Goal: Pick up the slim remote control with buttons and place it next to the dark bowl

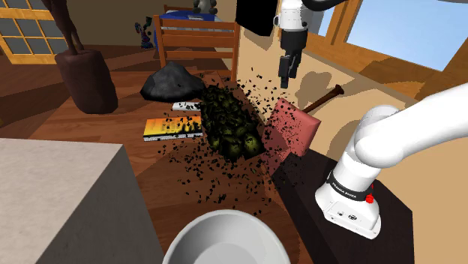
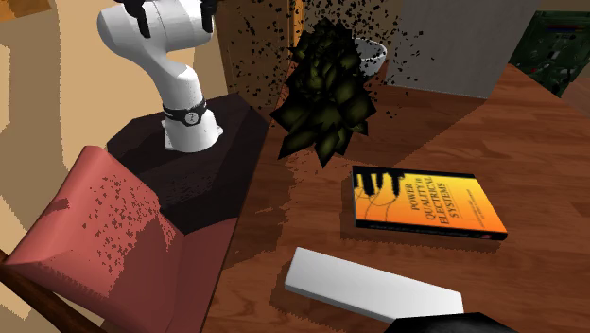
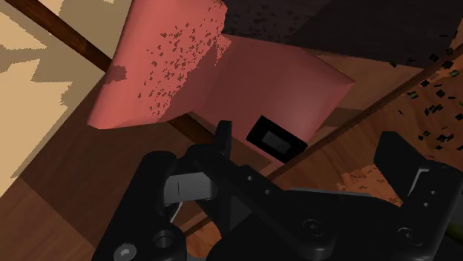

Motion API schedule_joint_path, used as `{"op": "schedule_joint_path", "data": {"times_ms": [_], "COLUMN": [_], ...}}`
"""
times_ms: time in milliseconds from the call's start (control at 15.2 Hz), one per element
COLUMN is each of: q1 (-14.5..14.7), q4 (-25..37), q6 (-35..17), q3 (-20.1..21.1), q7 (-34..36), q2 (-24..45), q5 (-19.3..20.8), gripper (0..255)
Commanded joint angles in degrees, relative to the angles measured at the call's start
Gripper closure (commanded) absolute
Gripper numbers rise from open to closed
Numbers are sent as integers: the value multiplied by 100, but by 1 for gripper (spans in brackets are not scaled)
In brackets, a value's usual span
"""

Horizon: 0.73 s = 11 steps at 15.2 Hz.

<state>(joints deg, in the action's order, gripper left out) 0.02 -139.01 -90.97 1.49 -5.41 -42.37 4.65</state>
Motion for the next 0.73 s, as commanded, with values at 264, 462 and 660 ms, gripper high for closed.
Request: {"op": "schedule_joint_path", "data": {"times_ms": [264, 462, 660], "q1": [50, 93, 135], "q4": [177, 393, 676], "q6": [-702, -1171, -1583], "q3": [-96, -155, -197], "q7": [-230, -403, -581], "q2": [799, 1425, 2063], "q5": [30, 32, 15], "gripper": [0, 0, 0]}}
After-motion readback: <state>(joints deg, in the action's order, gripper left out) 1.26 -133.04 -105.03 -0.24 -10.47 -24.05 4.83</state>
